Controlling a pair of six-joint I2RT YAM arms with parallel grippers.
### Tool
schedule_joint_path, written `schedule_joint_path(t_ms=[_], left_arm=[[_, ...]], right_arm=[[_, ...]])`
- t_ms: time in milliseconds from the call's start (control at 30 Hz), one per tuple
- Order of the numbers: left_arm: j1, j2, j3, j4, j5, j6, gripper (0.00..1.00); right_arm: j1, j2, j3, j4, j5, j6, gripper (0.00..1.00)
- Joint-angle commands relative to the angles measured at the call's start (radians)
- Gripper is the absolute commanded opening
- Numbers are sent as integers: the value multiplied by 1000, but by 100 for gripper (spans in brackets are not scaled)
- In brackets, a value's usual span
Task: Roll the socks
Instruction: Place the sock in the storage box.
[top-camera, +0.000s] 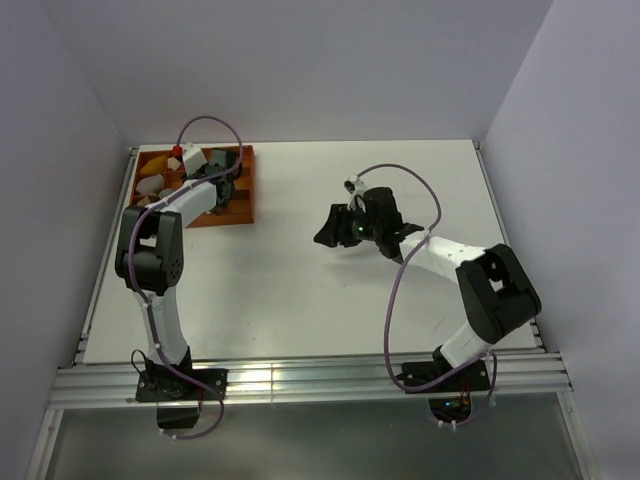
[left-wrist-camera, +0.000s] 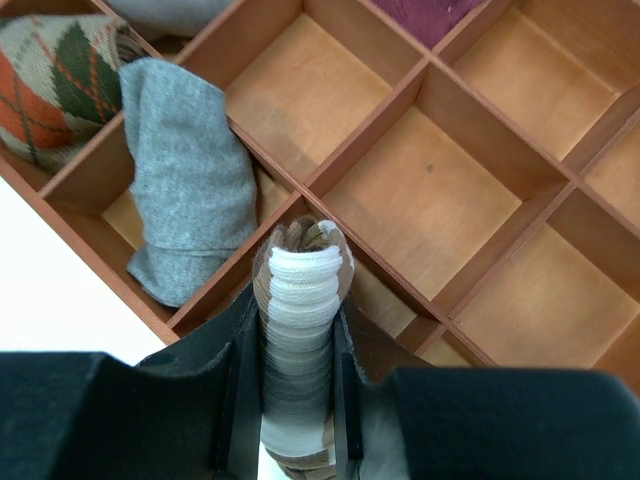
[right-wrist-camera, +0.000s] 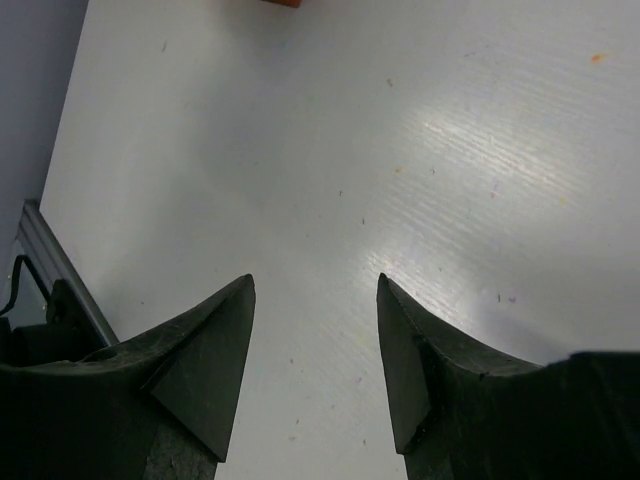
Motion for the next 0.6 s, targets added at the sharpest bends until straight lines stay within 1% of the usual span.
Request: schedule_joint_path(t_ms=[0,133,233,333,567], left_arm=[[-2,30,30,-67,99,-44,0],[15,43,31,-88,158,-50,0],[28,53,40,-114,213,-58,0],[45,59,34,-116,288,-61,0],[75,85,65,-196,423,-60,0]], right_arm=[[54,44,98,66,127,24,59],[100,83,125,81,183,20,59],[119,109,129,84,184,24,59],[120,120,125,92,183,31,58],[120,127,117,94,184,31,58]])
